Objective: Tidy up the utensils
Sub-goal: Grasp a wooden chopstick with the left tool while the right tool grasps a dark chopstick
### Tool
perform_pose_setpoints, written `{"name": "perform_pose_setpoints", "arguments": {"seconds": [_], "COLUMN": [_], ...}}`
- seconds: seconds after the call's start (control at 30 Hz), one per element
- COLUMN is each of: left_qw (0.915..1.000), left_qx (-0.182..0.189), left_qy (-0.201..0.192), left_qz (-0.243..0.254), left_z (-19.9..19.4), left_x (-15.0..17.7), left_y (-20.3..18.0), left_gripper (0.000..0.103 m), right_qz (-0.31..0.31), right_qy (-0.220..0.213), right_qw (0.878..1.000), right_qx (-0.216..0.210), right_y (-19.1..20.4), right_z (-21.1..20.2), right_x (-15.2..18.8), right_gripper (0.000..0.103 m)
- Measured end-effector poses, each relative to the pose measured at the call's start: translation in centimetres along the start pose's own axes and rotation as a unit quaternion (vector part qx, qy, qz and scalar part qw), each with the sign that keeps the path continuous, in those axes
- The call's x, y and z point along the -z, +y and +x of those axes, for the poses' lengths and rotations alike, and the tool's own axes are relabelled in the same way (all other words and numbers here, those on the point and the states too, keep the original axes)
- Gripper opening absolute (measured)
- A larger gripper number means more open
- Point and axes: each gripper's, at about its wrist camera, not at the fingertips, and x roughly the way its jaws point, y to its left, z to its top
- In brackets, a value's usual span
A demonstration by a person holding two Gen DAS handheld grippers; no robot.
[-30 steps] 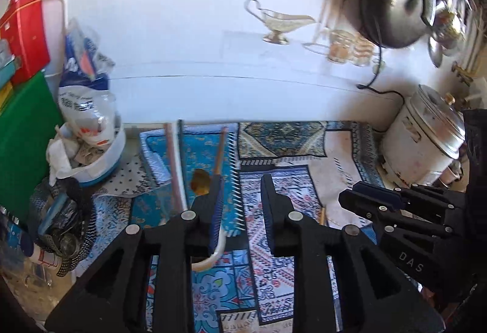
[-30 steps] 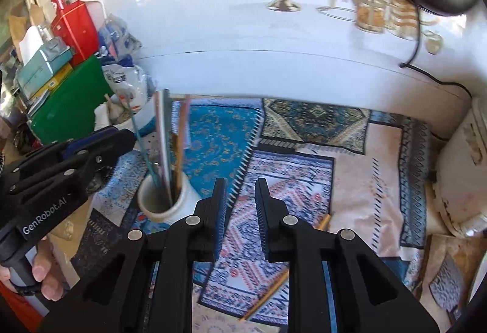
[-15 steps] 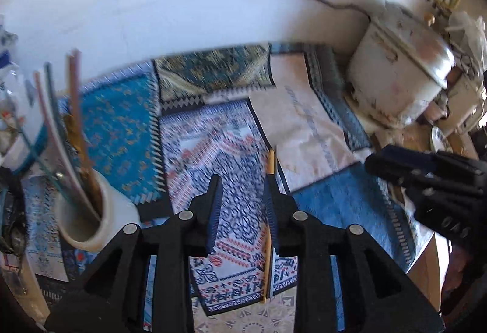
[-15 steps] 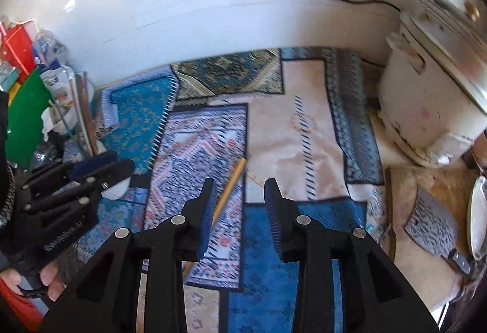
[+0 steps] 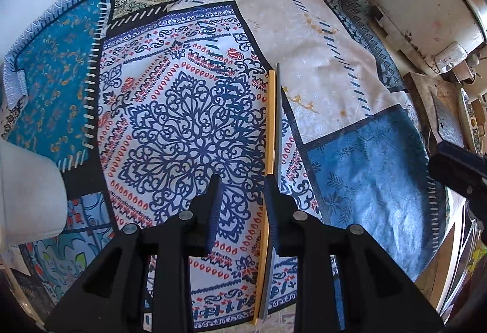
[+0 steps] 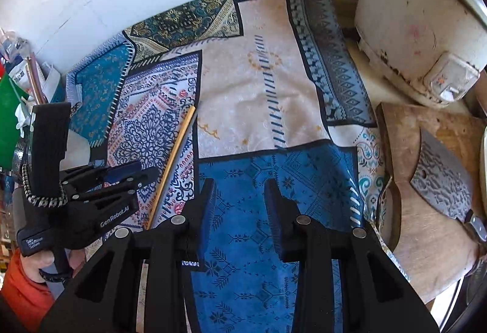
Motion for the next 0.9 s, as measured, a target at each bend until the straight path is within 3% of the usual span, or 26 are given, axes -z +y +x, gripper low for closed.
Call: {"name": "perform_pose_setpoints", "arguments": {"seconds": [0.37,0.47,0.63,0.9], "left_qw": [0.9999,0.9996,0.9994,0.9997], "left_qx": [0.002,-0.018,-0.014,-0.013], "left_qy": [-0.004,0.0,0.001,-0.016], "left_qz": [0.012,0.022,0.033,-0.013], "left_z": [1.5,2.1,1.8,-1.3], "left_x": [-1.5,-2.1,-1.7,1.5], "left_y": [-0.8,-0.9,-0.2,4.1], "left_gripper": [0.024,0.005,0.005,0.004], "right_qz": [0.008,0.012,0.005,-0.017], "right_qy": [0.014,0.019,0.032,0.06], "right_qw": [1.0,1.0,0.999,0.997], "right_qx": [-0.011,-0.014,-0.026,-0.054], "right_y": [-0.7,-0.7,0.6,4.5], "right_z": [1.5,1.9,3.1,6.7], "right_x": [0.2,0.2,0.1,-0.5], "right_gripper": [0.03,0.03,0.03,0.03]}}
